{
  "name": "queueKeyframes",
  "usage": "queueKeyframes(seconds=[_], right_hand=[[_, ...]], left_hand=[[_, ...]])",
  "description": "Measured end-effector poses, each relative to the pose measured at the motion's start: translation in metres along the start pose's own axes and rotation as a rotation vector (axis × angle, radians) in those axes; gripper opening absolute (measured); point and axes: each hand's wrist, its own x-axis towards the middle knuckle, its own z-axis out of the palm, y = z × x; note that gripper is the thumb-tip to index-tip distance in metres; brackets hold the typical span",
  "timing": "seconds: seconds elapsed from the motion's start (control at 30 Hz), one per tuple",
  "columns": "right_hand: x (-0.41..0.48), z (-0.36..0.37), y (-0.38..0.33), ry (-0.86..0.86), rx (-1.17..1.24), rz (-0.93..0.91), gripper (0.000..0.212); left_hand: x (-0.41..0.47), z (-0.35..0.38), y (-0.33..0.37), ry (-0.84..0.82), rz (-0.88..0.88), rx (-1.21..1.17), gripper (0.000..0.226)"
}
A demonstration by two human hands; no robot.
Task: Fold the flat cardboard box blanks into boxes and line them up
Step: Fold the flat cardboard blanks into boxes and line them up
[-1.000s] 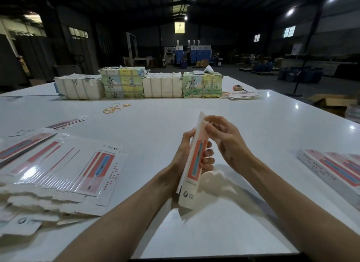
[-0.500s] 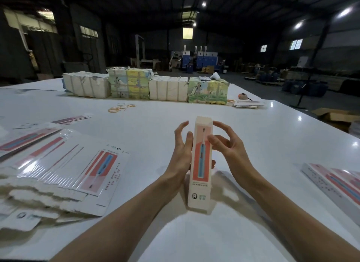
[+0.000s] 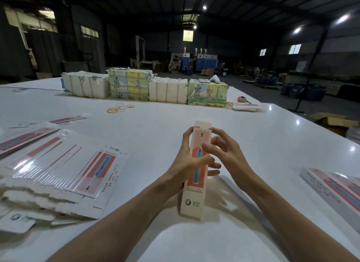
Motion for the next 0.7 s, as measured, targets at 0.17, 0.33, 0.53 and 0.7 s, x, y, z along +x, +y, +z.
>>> queueKeyframes(seconds=[0.17,0.33,0.53,0.7], right_hand=[[0.002,-0.002,0.009,-0.006,-0.017,0.034,0.037],[0.008,-0.005,0.016,0.184,0.054,0.151,0.029],[0.009,-0.016,0.019,0.164,-0.002,0.123,0.022],[0.009,-0.019,0.017,0.173,-0.087,0.013,0.028]], left_hand=[[0.000,0.001,0.000,0.005,-0.068,0.058,0.091],[0.003,0.003,-0.005,-0.028,-0.107,0.119,0.096],[0.001,0.004,-0.009,-0.110,-0.121,0.170,0.092],[0.000,0.004,-0.005,-0.143,-0.146,0.161,0.090]])
